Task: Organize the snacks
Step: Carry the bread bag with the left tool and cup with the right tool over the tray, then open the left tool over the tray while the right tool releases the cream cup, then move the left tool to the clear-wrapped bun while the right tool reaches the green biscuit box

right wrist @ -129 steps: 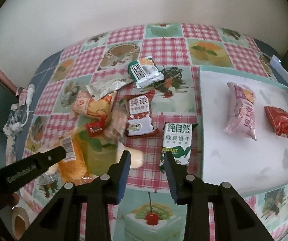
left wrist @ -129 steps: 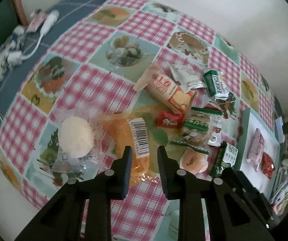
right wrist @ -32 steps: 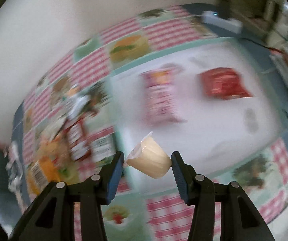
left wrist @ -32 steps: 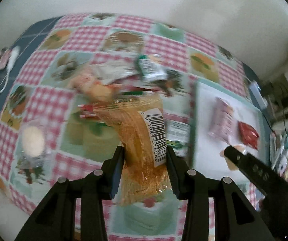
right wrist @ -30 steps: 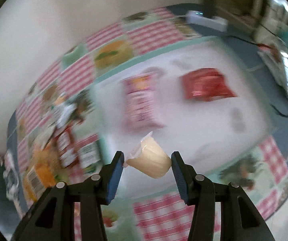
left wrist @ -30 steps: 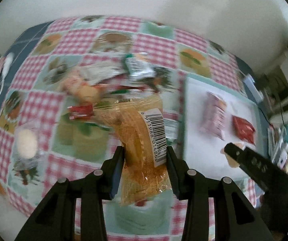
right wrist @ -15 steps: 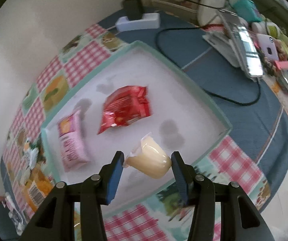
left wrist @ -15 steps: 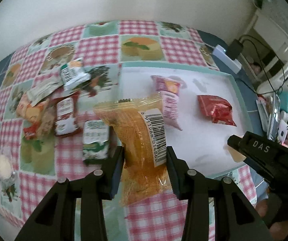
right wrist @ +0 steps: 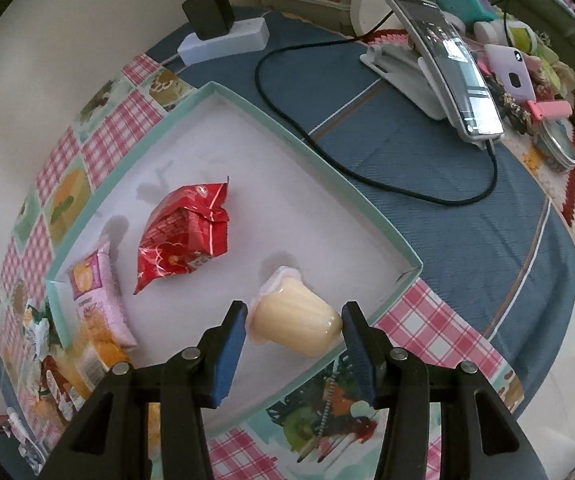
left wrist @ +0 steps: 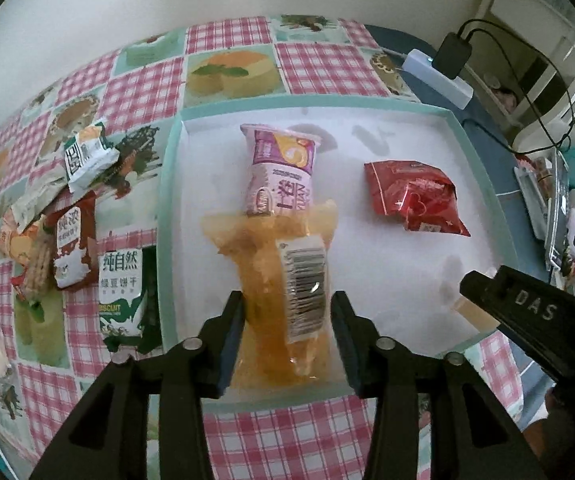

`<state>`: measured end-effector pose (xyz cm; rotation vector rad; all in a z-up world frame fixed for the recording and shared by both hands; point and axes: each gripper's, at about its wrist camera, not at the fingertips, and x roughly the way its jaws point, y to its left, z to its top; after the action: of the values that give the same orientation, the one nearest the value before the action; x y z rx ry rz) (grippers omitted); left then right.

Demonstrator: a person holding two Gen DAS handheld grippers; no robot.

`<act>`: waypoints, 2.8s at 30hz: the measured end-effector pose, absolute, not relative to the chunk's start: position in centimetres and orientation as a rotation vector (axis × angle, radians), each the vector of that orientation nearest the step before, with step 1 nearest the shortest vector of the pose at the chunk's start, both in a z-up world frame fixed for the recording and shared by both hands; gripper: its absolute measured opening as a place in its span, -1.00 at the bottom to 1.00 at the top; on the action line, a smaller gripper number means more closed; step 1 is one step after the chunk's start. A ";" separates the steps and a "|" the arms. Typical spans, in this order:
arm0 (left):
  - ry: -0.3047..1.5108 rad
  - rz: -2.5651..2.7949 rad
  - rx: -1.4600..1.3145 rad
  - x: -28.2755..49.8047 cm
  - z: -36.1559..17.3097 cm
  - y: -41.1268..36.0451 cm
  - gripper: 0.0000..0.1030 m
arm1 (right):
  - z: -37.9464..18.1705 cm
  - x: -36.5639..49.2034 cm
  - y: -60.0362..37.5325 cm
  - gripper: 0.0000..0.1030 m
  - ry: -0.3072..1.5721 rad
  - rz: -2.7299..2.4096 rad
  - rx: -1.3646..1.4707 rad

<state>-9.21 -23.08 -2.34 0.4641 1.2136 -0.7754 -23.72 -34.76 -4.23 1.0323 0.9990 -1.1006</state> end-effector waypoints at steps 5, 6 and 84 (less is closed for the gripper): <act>1.230 -0.776 0.420 -8.6 -1.4 -22.4 0.36 | -4.4 -23.2 -34.6 0.01 1.021 -1.098 1.017; 1.233 -0.763 0.417 -8.3 -1.3 -22.1 0.36 | -4.4 -23.1 -34.5 0.01 1.026 -1.098 1.014; 1.293 0.059 0.027 8.6 -1.1 9.0 0.76 | -2.0 -3.5 -14.8 1.00 1.101 -0.508 0.487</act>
<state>8.65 8.98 -1.09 0.0267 1.2929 0.0593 -3.55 -14.77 -2.00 0.4870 1.1010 -0.5080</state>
